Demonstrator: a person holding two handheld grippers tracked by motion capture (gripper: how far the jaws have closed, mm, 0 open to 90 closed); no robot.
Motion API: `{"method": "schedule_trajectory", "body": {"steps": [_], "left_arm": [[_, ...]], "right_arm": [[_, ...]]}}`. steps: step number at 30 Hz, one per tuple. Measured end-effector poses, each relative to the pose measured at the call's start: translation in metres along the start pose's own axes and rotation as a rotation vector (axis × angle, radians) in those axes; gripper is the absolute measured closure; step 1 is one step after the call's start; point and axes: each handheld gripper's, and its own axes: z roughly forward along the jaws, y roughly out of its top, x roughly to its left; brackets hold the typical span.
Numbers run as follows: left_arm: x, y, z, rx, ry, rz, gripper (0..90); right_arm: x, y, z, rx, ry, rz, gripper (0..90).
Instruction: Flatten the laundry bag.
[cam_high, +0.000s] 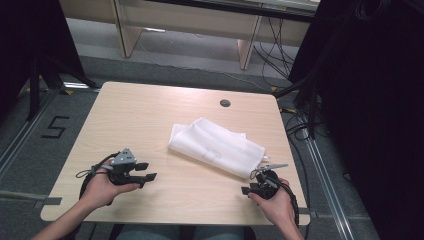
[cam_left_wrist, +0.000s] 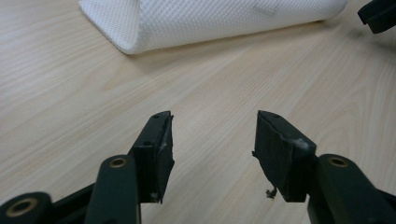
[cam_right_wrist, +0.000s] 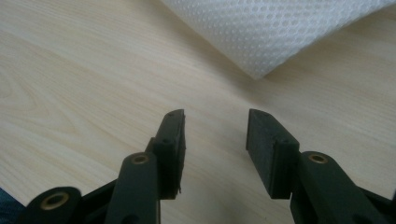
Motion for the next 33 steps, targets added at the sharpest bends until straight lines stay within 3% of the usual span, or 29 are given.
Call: {"method": "schedule_trajectory", "body": {"steps": [1, 4, 6, 7, 9, 10, 12, 13, 14, 15, 16, 18, 19, 23, 25, 27, 28, 29, 32, 33], "left_arm": [[-0.001, 0.0, 0.003, 0.003, -0.005, -0.013, 47.2], [-0.003, 0.001, 0.007, -0.001, -0.011, 0.004, 49.2], [-0.005, 0.001, 0.008, -0.004, -0.018, -0.013, 49.4], [-0.006, 0.001, 0.008, 0.0, -0.014, -0.001, 49.5], [-0.006, 0.001, 0.009, 0.01, -0.031, 0.011, 49.4], [-0.008, 0.0, 0.01, 0.008, -0.022, -0.004, 49.4], [-0.006, 0.0, 0.01, 0.015, -0.031, 0.016, 49.4], [-0.006, -0.003, 0.009, 0.018, -0.025, 0.016, 49.1], [-0.006, -0.005, 0.008, 0.022, -0.018, 0.002, 49.1], [-0.005, -0.005, 0.007, 0.016, -0.024, 0.009, 49.1], [-0.004, -0.004, 0.006, 0.021, -0.023, 0.018, 48.9], [-0.005, -0.003, 0.005, 0.02, -0.031, 0.014, 48.8], [-0.005, -0.002, 0.005, 0.009, -0.025, 0.022, 48.8], [-0.008, -0.002, 0.007, 0.026, -0.041, 0.016, 48.5], [-0.007, -0.002, 0.008, 0.042, -0.032, 0.049, 48.4], [-0.008, -0.002, 0.009, 0.025, -0.041, 0.03, 48.3], [-0.008, -0.002, 0.008, 0.033, -0.045, 0.036, 48.2], [-0.008, -0.003, 0.009, 0.025, -0.046, 0.035, 48.1], [-0.007, -0.004, 0.007, 0.034, -0.048, 0.031, 48.1], [-0.007, -0.004, 0.006, 0.039, -0.048, 0.032, 48.1]], "right_arm": [[0.0, 0.001, 0.0, -0.009, 0.0, -0.004, 58.8], [0.0, 0.003, -0.003, -0.025, -0.012, -0.032, 59.4], [0.002, 0.004, -0.002, -0.051, -0.014, -0.014, 59.3], [0.002, 0.006, -0.003, -0.044, -0.013, -0.02, 58.9], [0.004, 0.01, 0.0, -0.09, -0.009, -0.014, 56.3], [0.005, 0.013, -0.002, -0.065, -0.028, -0.02, 54.7], [0.006, 0.015, -0.002, -0.064, -0.026, -0.038, 53.2], [0.008, 0.021, 0.002, -0.089, -0.03, -0.07, 50.1], [0.011, 0.025, 0.001, -0.071, -0.026, -0.064, 48.5], [0.014, 0.029, 0.004, -0.101, -0.025, -0.078, 47.4], [0.015, 0.033, 0.003, -0.079, -0.029, -0.098, 46.3], [0.02, 0.041, 0.006, -0.102, -0.032, -0.112, 45.0], [0.021, 0.045, 0.005, -0.079, -0.032, -0.129, 44.0], [0.028, 0.065, 0.014, -0.086, -0.025, -0.18, 40.0], [0.03, 0.074, 0.023, -0.109, -0.031, -0.221, 38.4], [0.036, 0.083, 0.03, -0.096, -0.005, -0.217, 37.2], [0.037, 0.088, 0.033, -0.075, -0.008, -0.256, 36.2], [0.041, 0.092, 0.036, -0.059, -0.005, -0.241, 34.8], [0.048, 0.102, 0.048, -0.014, -0.008, -0.275, 32.1], [0.05, 0.105, 0.05, -0.005, -0.011, -0.264, 31.6]]}}
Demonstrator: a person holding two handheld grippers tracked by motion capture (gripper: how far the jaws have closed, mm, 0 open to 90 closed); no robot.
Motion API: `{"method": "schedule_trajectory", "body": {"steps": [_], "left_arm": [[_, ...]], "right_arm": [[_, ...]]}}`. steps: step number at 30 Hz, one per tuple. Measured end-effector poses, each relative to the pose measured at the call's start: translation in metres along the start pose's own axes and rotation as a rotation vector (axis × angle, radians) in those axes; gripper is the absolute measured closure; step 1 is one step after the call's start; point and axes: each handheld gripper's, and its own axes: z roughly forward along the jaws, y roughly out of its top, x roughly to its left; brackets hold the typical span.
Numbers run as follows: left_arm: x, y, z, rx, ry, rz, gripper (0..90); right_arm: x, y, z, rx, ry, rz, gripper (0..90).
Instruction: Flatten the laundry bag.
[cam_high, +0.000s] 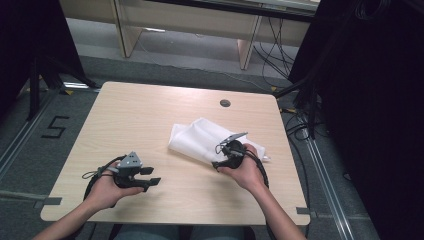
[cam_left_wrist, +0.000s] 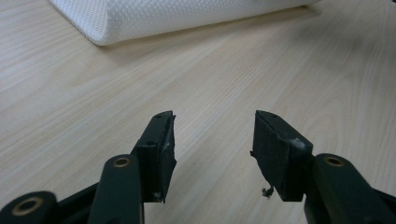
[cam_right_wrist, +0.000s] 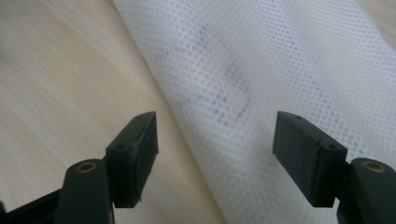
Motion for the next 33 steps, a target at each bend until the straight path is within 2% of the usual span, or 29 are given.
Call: {"method": "schedule_trajectory", "body": {"steps": [3, 5, 6, 7, 9, 10, 11, 12, 13, 14, 15, 16, 19, 22, 25, 26, 27, 28, 30, 31, 33], "left_arm": [[-0.001, -0.001, 0.0, -0.017, 0.001, -0.005, 48.1], [-0.002, -0.001, 0.0, -0.02, -0.002, -0.002, 48.1], [-0.002, 0.0, -0.001, -0.008, -0.008, -0.013, 48.0], [-0.003, 0.0, -0.001, -0.01, -0.012, -0.007, 48.0], [-0.003, 0.0, 0.0, -0.006, -0.013, 0.0, 48.0], [-0.003, 0.0, 0.001, 0.0, -0.014, -0.003, 47.9], [-0.003, 0.0, 0.001, 0.0, -0.014, -0.003, 47.9], [-0.003, -0.001, 0.0, 0.008, -0.02, -0.009, 47.9], [-0.003, -0.001, 0.001, -0.003, -0.011, 0.009, 48.0], [-0.003, -0.001, 0.001, -0.004, -0.022, 0.004, 47.9], [-0.003, 0.0, 0.001, -0.006, -0.017, 0.003, 47.9], [-0.004, 0.0, 0.001, -0.01, -0.02, -0.004, 47.9], [-0.004, 0.0, 0.002, -0.003, -0.026, 0.0, 47.9], [-0.004, -0.001, 0.003, -0.009, -0.023, -0.001, 47.9], [-0.005, -0.001, 0.003, -0.003, -0.026, -0.018, 49.0], [-0.005, -0.001, 0.003, -0.001, -0.028, 0.004, 49.3], [-0.006, -0.001, 0.003, -0.003, -0.03, 0.006, 49.8], [-0.008, -0.001, 0.004, -0.01, -0.027, -0.013, 50.4], [-0.009, 0.0, 0.004, -0.011, -0.033, 0.002, 52.3], [-0.01, 0.0, 0.003, -0.012, -0.037, 0.016, 53.3], [-0.011, 0.001, 0.004, -0.031, -0.033, 0.022, 56.2]], "right_arm": [[0.0, 0.008, 0.013, 0.01, 0.002, -0.036, 30.5], [0.002, 0.012, 0.021, 0.016, 0.0, -0.041, 30.0], [0.002, 0.013, 0.024, 0.025, -0.006, -0.044, 30.2], [0.004, 0.015, 0.026, 0.033, 0.004, -0.024, 31.0], [0.004, 0.017, 0.03, 0.047, -0.014, -0.028, 35.1], [0.003, 0.017, 0.032, 0.05, -0.014, -0.046, 38.6], [0.004, 0.018, 0.032, 0.059, -0.008, -0.036, 44.3], [0.004, 0.018, 0.032, 0.059, -0.008, -0.036, 44.3], [0.004, 0.017, 0.033, 0.072, 0.023, -0.042, 49.8], [0.004, 0.017, 0.033, 0.076, 0.003, -0.046, 54.3], [0.004, 0.016, 0.032, 0.08, 0.022, -0.051, 61.7], [0.004, 0.015, 0.032, 0.08, 0.024, -0.053, 64.6], [0.006, 0.014, 0.032, 0.074, 0.042, -0.102, 74.2], [0.009, 0.012, 0.03, 0.089, 0.05, -0.13, 82.1], [0.014, 0.01, 0.029, 0.099, 0.071, -0.157, 84.4], [0.016, 0.009, 0.028, 0.1, 0.075, -0.162, 84.4], [0.018, 0.008, 0.027, 0.1, 0.076, -0.165, 84.3], [0.019, 0.007, 0.027, 0.1, 0.084, -0.173, 84.2], [0.026, 0.003, 0.024, 0.117, 0.097, -0.163, 83.9], [0.029, 0.001, 0.024, 0.102, 0.11, -0.18, 83.9], [0.032, 0.0, 0.023, 0.112, 0.117, -0.191, 83.9]]}}
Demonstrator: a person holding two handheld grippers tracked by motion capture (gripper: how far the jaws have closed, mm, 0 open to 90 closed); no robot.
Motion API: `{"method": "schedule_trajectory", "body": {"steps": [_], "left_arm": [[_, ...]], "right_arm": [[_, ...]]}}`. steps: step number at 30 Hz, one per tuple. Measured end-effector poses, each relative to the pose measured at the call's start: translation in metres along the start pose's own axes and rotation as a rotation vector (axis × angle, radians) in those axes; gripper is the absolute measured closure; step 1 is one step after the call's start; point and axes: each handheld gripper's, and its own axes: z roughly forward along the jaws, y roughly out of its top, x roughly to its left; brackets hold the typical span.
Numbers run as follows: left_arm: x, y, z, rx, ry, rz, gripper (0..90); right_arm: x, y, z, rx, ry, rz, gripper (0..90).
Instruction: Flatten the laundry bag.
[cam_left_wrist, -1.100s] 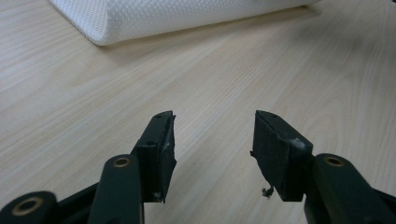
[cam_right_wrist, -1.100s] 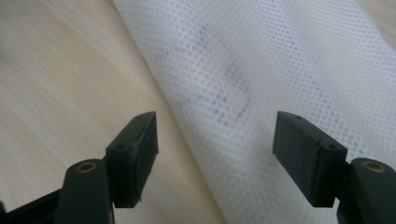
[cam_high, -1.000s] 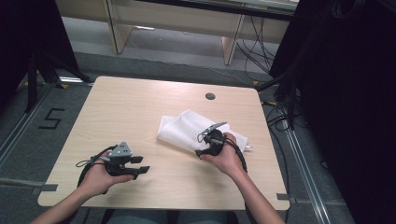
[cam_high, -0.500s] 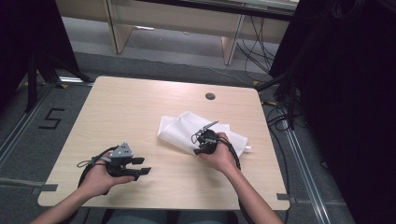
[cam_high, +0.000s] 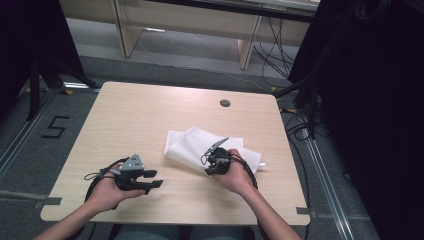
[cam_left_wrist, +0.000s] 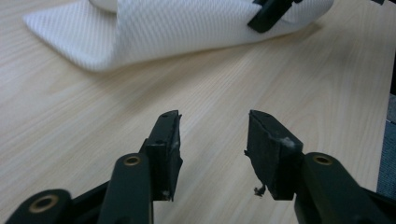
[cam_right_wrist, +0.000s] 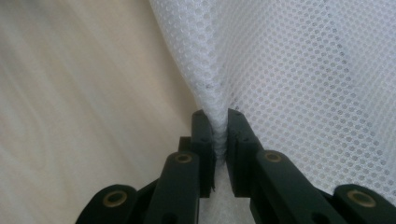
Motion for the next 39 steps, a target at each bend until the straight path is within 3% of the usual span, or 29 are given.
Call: {"method": "schedule_trajectory", "body": {"steps": [4, 5, 7, 8, 9, 12, 14, 16, 17, 19, 20, 22, 24, 25, 26, 27, 28, 29, 30, 31, 33, 35, 36, 37, 38, 39], "left_arm": [[-0.003, 0.003, -0.002, -0.008, 0.003, 0.027, 61.5], [-0.004, 0.003, -0.002, -0.007, 0.003, 0.014, 62.7], [-0.005, 0.004, -0.002, -0.014, -0.007, 0.031, 65.4], [-0.007, 0.004, -0.002, -0.01, -0.013, 0.013, 67.0], [-0.008, 0.005, -0.002, -0.008, -0.004, 0.029, 68.6], [-0.014, 0.009, 0.0, -0.004, -0.039, 0.045, 73.2], [-0.019, 0.012, 0.004, -0.016, -0.038, 0.06, 75.8], [-0.021, 0.017, 0.005, 0.002, -0.046, 0.103, 78.6], [-0.023, 0.018, 0.008, -0.012, -0.043, 0.109, 79.6], [-0.025, 0.022, 0.009, 0.001, -0.045, 0.125, 81.3], [-0.027, 0.024, 0.011, -0.004, -0.055, 0.106, 82.4], [-0.03, 0.028, 0.013, -0.006, -0.062, 0.111, 83.6], [-0.031, 0.031, 0.015, 0.002, -0.058, 0.128, 84.5], [-0.033, 0.033, 0.016, 0.012, -0.06, 0.104, 84.8], [-0.031, 0.034, 0.018, 0.018, -0.065, 0.131, 84.5], [-0.032, 0.035, 0.021, 0.022, -0.067, 0.109, 83.8], [-0.031, 0.037, 0.023, 0.013, -0.061, 0.125, 83.2], [-0.032, 0.038, 0.025, 0.014, -0.059, 0.114, 82.7], [-0.031, 0.04, 0.026, 0.022, -0.053, 0.126, 82.7], [-0.031, 0.042, 0.028, 0.018, -0.056, 0.126, 82.7], [-0.03, 0.045, 0.035, 0.01, -0.055, 0.141, 83.0], [-0.03, 0.046, 0.042, 0.02, -0.055, 0.126, 82.9], [-0.029, 0.048, 0.044, 0.032, -0.052, 0.144, 82.7], [-0.03, 0.047, 0.047, 0.034, -0.047, 0.136, 82.0], [-0.029, 0.047, 0.05, 0.039, -0.048, 0.141, 81.4], [-0.028, 0.046, 0.052, 0.04, -0.044, 0.165, 81.0]], "right_arm": [[0.018, -0.006, -0.002, 0.014, 0.031, -0.011, 84.0], [0.021, -0.006, -0.002, 0.017, 0.036, -0.015, 84.0], [0.026, -0.007, -0.003, 0.023, 0.048, -0.029, 83.8], [0.028, -0.007, -0.003, 0.025, 0.055, -0.035, 83.5], [0.031, -0.008, -0.004, 0.024, 0.062, -0.035, 82.5], [0.036, -0.008, -0.008, 0.02, 0.083, -0.039, 73.7], [0.037, -0.008, -0.015, -0.006, 0.091, -0.047, 64.8], [0.038, -0.005, -0.027, -0.032, 0.101, -0.046, 61.1], [0.038, -0.004, -0.033, -0.054, 0.09, -0.036, 59.8], [0.031, -0.001, -0.045, -0.088, 0.073, -0.033, 58.0], [0.026, 0.0, -0.051, -0.095, 0.067, -0.022, 57.7], [0.012, 0.001, -0.059, -0.116, 0.023, 0.015, 57.4], [-0.005, 0.0, -0.063, -0.131, -0.013, 0.057, 57.4], [-0.013, -0.001, -0.061, -0.141, -0.031, 0.106, 57.3], [-0.021, -0.003, -0.062, -0.111, -0.041, 0.14, 56.7], [-0.03, -0.005, -0.058, -0.106, -0.07, 0.157, 55.3], [-0.039, -0.007, -0.054, -0.097, -0.094, 0.162, 54.1], [-0.045, -0.009, -0.05, -0.09, -0.119, 0.183, 53.5], [-0.048, -0.011, -0.046, -0.087, -0.112, 0.2, 53.1], [-0.054, -0.012, -0.041, -0.102, -0.123, 0.175, 52.6], [-0.059, -0.013, -0.034, -0.1, -0.127, 0.201, 51.0], [-0.064, -0.012, -0.026, -0.079, -0.132, 0.199, 48.8], [-0.065, -0.011, -0.023, -0.071, -0.129, 0.214, 48.1], [-0.069, -0.01, -0.019, -0.07, -0.125, 0.189, 47.4], [-0.07, -0.009, -0.016, -0.059, -0.122, 0.195, 46.8], [-0.071, -0.007, -0.013, -0.047, -0.114, 0.201, 46.5]]}}
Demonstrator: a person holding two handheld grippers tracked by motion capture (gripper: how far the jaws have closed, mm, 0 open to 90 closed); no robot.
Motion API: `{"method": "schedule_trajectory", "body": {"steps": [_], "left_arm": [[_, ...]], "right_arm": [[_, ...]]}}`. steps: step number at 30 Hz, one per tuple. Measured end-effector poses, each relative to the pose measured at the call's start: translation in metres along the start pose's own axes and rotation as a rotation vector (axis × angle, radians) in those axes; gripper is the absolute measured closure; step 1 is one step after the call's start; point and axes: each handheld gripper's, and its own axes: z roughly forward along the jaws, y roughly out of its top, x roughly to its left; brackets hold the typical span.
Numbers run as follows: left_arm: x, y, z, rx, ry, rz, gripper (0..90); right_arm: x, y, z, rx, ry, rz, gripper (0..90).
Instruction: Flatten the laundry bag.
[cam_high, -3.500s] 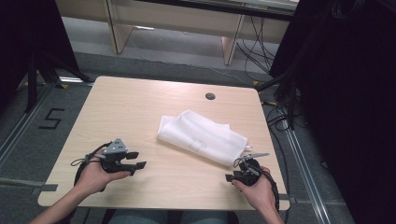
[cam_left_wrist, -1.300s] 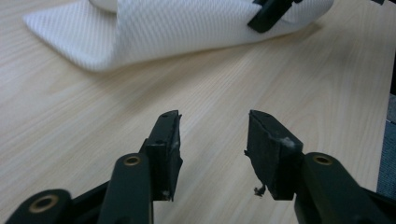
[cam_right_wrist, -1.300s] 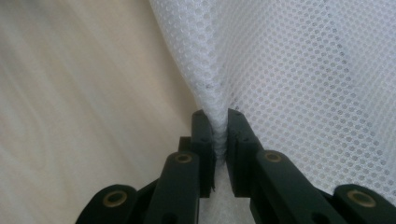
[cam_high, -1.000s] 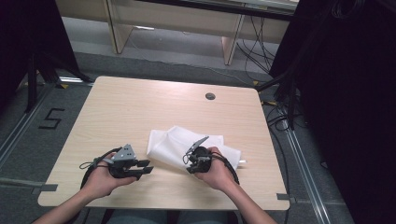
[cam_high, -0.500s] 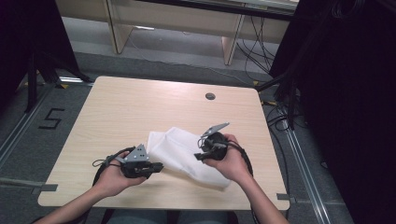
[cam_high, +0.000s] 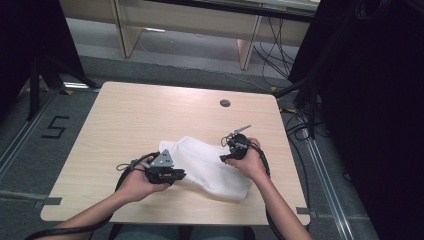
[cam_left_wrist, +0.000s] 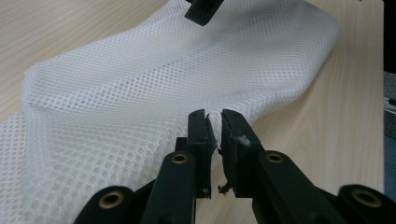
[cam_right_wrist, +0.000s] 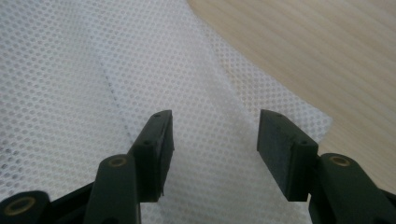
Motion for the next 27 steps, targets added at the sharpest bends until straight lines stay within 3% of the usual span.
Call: {"method": "schedule_trajectory", "body": {"steps": [2, 3, 7, 9, 11, 13, 16, 17, 18, 20, 27], "left_arm": [[0.0, -0.003, 0.004, -0.002, 0.006, -0.015, 80.7], [0.001, -0.003, 0.006, 0.005, 0.008, -0.021, 80.7], [0.003, -0.008, 0.009, 0.03, 0.007, -0.006, 80.8], [0.003, -0.01, 0.011, 0.043, 0.018, -0.025, 80.9], [0.003, -0.011, 0.012, 0.045, 0.008, -0.039, 80.5], [0.004, -0.012, 0.013, 0.056, 0.005, -0.009, 80.4], [0.004, -0.014, 0.014, 0.057, -0.002, -0.013, 80.5], [0.003, -0.015, 0.015, 0.063, -0.001, -0.041, 80.5], [0.005, -0.015, 0.014, 0.087, -0.005, 0.004, 80.7], [0.003, -0.015, 0.014, 0.087, 0.003, -0.026, 80.8], [0.003, -0.016, 0.015, 0.092, -0.001, -0.032, 81.7]], "right_arm": [[0.001, 0.003, 0.005, 0.015, 0.003, 0.009, 46.5], [0.0, 0.005, 0.008, 0.012, -0.002, -0.012, 46.3], [0.0, 0.01, 0.018, 0.03, -0.009, -0.025, 47.8], [0.0, 0.012, 0.022, 0.04, -0.004, -0.031, 51.1], [0.0, 0.013, 0.025, 0.052, 0.011, -0.036, 56.9], [0.001, 0.014, 0.026, 0.059, 0.024, -0.041, 65.7], [0.004, 0.015, 0.025, 0.076, 0.053, -0.062, 80.4], [0.004, 0.015, 0.025, 0.076, 0.053, -0.062, 80.4], [0.006, 0.016, 0.023, 0.08, 0.066, -0.062, 88.7], [0.009, 0.016, 0.021, 0.082, 0.074, -0.063, 90.0], [0.015, 0.025, 0.002, 0.032, 0.081, -0.073, 90.0]]}}
